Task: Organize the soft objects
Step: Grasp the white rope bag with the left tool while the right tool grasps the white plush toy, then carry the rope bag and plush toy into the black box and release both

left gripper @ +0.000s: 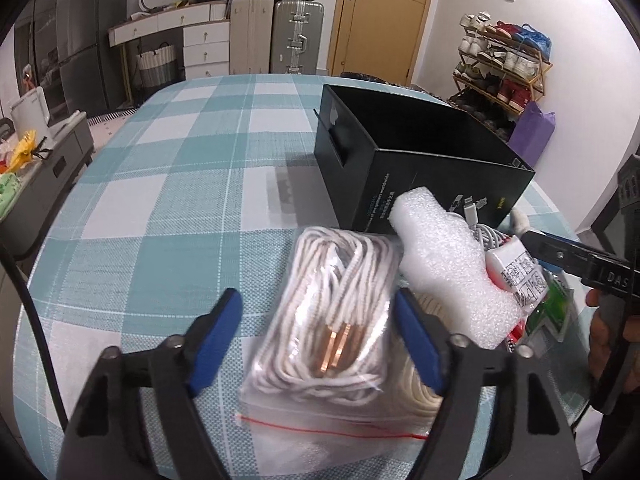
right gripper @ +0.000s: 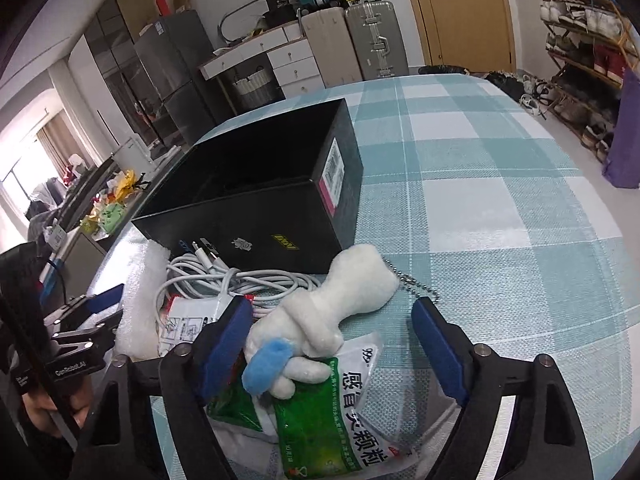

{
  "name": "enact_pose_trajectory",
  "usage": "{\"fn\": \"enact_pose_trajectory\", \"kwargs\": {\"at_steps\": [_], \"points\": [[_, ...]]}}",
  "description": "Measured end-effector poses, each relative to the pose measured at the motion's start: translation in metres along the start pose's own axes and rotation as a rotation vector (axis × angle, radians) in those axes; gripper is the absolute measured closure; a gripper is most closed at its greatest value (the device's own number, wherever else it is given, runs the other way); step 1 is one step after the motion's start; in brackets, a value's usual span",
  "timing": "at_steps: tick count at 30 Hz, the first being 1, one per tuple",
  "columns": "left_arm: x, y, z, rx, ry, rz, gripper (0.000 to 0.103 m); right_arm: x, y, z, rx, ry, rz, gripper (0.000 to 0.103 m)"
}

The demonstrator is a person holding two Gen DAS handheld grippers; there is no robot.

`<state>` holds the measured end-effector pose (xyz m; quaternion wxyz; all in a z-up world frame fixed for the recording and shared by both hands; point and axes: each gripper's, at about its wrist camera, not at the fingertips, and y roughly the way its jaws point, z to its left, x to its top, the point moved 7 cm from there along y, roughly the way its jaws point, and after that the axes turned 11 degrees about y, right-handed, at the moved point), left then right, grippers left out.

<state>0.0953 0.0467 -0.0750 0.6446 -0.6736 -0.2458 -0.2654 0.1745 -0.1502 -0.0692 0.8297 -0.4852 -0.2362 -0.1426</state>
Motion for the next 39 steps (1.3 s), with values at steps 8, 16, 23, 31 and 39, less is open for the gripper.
{"fn": "enact_pose_trajectory", "kwargs": {"at_steps": [8, 16, 23, 31, 39], "points": [[0.0, -0.006, -0.002, -0.032, -0.006, -0.025, 0.065, 0.001, 0.009, 0.003, 0.028, 0.018, 0.026, 0.036], [-0.001, -0.016, 0.001, -0.034, -0.028, -0.058, 0.07, -0.001, 0.002, -0.001, 0.047, 0.03, 0.014, 0.062], [0.0, -0.028, 0.007, -0.009, -0.049, -0.095, 0.07, 0.001, -0.011, -0.003, 0.061, 0.024, -0.04, 0.065], [0.006, -0.04, 0.011, 0.008, -0.055, -0.136, 0.07, -0.001, -0.025, -0.006, 0.046, 0.002, -0.071, 0.077], [0.008, -0.044, 0.012, 0.014, -0.059, -0.146, 0.07, -0.004, -0.026, -0.004, 0.049, -0.018, -0.067, 0.081]]}}
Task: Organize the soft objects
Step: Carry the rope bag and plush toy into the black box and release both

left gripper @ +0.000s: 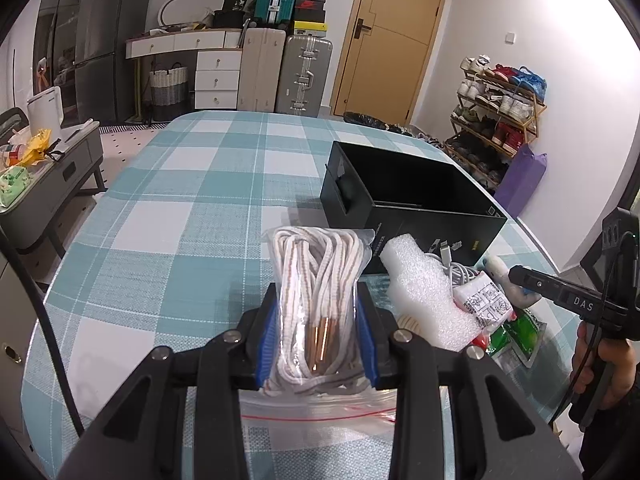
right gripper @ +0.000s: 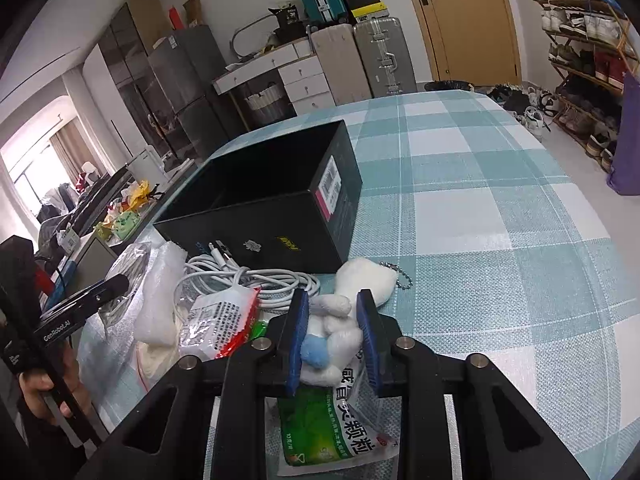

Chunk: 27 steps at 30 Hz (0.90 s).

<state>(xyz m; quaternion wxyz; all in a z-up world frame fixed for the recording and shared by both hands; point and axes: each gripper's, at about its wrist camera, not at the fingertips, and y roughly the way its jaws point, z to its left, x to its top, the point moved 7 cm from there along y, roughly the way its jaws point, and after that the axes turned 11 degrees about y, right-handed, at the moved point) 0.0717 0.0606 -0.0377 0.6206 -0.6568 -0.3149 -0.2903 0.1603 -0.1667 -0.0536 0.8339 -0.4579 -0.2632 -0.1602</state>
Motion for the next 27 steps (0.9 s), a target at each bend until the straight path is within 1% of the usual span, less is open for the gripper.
{"fn": "enact_pose_trajectory", "kwargs": {"at_steps": [2, 4, 9, 14, 20, 27], "points": [[0.002, -0.003, 0.0, 0.003, -0.003, -0.009, 0.07, 0.001, -0.003, 0.002, -0.001, -0.007, -0.011, 0.084], [0.005, -0.006, 0.0, 0.003, -0.002, -0.019, 0.07, 0.001, -0.007, 0.003, 0.0, -0.018, -0.023, 0.084], [0.013, -0.017, -0.004, 0.006, 0.008, -0.05, 0.07, 0.004, -0.024, 0.011, 0.03, -0.035, -0.061, 0.084], [0.023, -0.024, -0.01, 0.002, 0.021, -0.08, 0.07, 0.011, -0.05, 0.024, 0.077, -0.065, -0.12, 0.084], [0.041, -0.031, -0.019, -0.013, 0.045, -0.112, 0.07, 0.027, -0.073, 0.041, 0.122, -0.088, -0.167, 0.084], [0.058, -0.037, -0.026, -0.023, 0.063, -0.138, 0.07, 0.045, -0.096, 0.065, 0.17, -0.129, -0.192, 0.084]]}}
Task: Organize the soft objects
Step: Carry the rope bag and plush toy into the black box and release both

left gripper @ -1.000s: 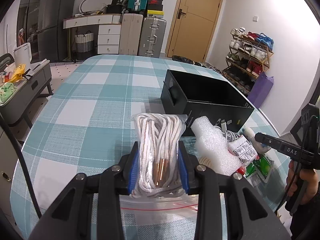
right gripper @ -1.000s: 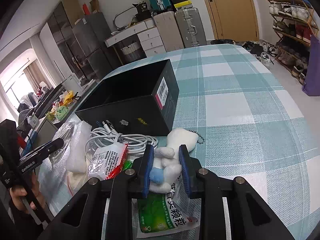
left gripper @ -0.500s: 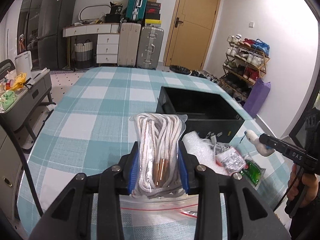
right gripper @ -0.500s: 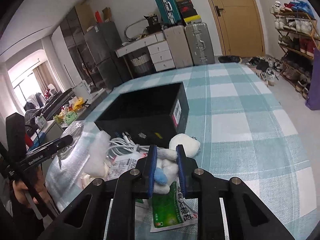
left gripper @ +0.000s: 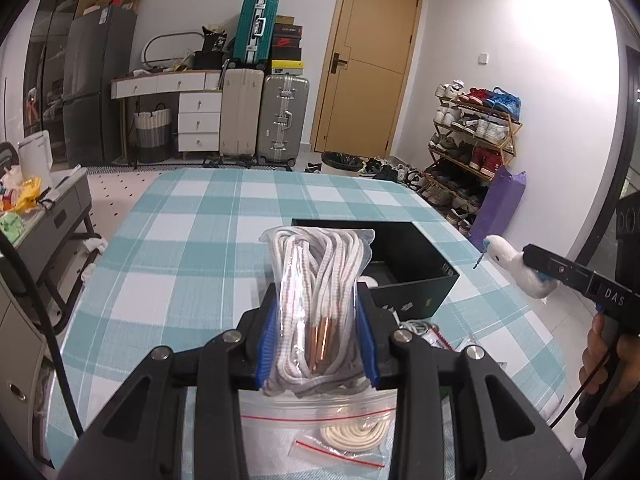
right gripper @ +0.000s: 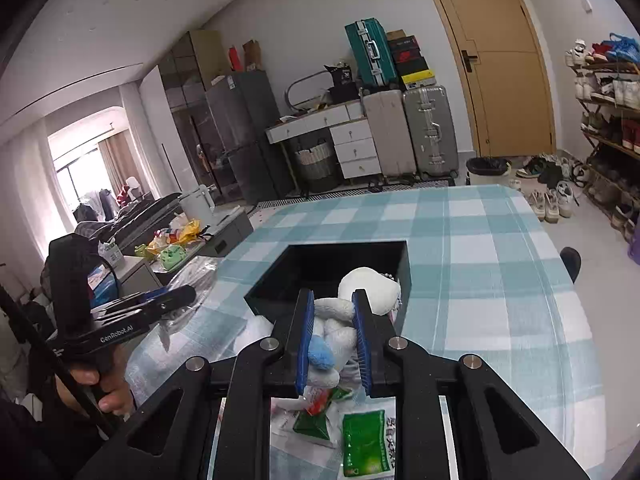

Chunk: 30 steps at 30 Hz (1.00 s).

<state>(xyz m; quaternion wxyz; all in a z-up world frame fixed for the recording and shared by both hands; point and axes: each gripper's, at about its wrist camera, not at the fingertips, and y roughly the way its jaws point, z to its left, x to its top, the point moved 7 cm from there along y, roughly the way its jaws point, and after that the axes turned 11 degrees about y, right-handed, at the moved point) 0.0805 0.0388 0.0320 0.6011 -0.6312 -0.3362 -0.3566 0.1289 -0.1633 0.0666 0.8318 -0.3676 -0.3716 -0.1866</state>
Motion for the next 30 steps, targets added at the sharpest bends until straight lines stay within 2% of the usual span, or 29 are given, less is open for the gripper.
{"fn": "enact_pose_trajectory", "kwargs": {"at_steps": [9, 30], "points": [[0.019, 0.01, -0.009, -0.009, 0.024, -0.006, 0.07, 0.021, 0.0, 0.017, 0.03, -0.035, -0.002, 0.084], [0.054, 0.052, -0.018, -0.035, 0.041, -0.001, 0.069, 0.04, 0.06, 0.006, 0.056, -0.021, 0.074, 0.084]]}}
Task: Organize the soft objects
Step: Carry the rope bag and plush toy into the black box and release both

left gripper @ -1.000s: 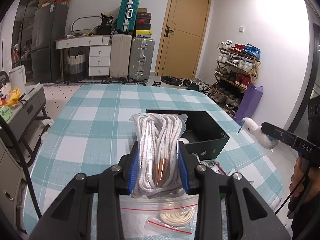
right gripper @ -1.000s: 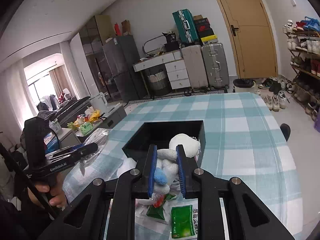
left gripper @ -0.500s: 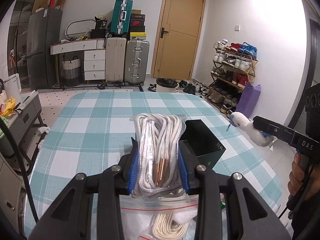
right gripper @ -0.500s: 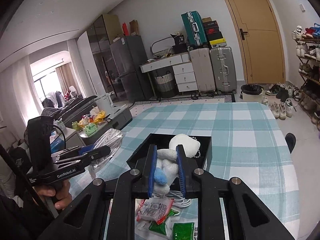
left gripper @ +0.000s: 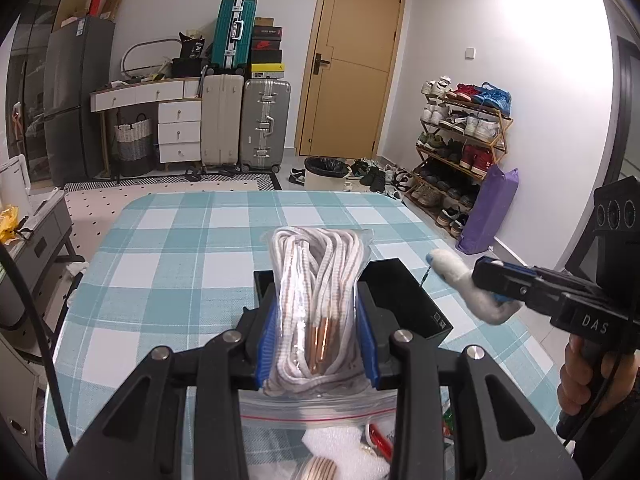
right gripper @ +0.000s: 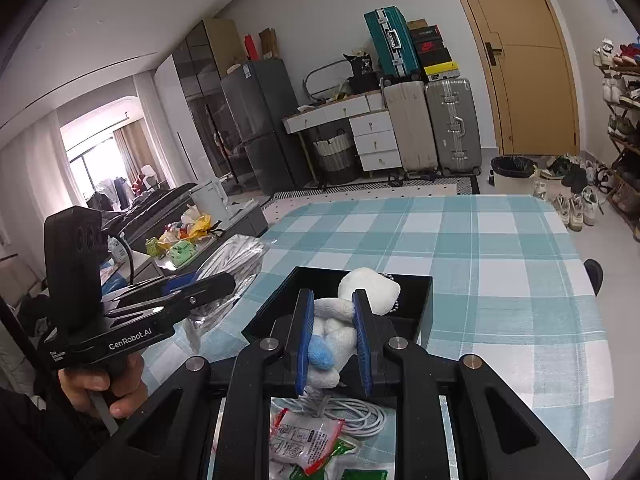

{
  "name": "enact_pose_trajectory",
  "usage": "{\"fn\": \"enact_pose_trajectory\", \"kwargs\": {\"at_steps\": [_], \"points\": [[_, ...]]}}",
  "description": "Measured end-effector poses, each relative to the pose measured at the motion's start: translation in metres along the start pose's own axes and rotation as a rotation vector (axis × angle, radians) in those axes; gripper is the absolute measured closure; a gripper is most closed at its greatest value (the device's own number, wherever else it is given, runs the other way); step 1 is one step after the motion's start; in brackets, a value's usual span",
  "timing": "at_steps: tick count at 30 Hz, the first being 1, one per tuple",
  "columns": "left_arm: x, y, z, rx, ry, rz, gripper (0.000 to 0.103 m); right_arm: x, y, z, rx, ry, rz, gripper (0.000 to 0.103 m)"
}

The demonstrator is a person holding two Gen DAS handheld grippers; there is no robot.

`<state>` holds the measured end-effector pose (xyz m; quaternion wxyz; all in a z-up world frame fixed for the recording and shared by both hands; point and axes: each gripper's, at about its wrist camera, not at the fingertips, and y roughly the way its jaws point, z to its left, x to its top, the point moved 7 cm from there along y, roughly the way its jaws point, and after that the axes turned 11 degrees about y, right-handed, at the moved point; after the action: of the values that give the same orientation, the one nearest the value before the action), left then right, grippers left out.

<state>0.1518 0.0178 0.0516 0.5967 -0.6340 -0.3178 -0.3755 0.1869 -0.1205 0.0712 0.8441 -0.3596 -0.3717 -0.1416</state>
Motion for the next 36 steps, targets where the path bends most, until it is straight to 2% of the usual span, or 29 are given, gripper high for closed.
{"fn": "enact_pose_trajectory", "kwargs": {"at_steps": [18, 36], "points": [[0.004, 0.045, -0.006, -0.003, 0.004, 0.038, 0.069, 0.005, 0.046, -0.02, 0.02, 0.05, 0.058, 0.084], [-0.011, 0.086, -0.004, -0.022, 0.01, 0.108, 0.069, -0.002, 0.085, -0.031, -0.026, 0.042, 0.116, 0.084]]}}
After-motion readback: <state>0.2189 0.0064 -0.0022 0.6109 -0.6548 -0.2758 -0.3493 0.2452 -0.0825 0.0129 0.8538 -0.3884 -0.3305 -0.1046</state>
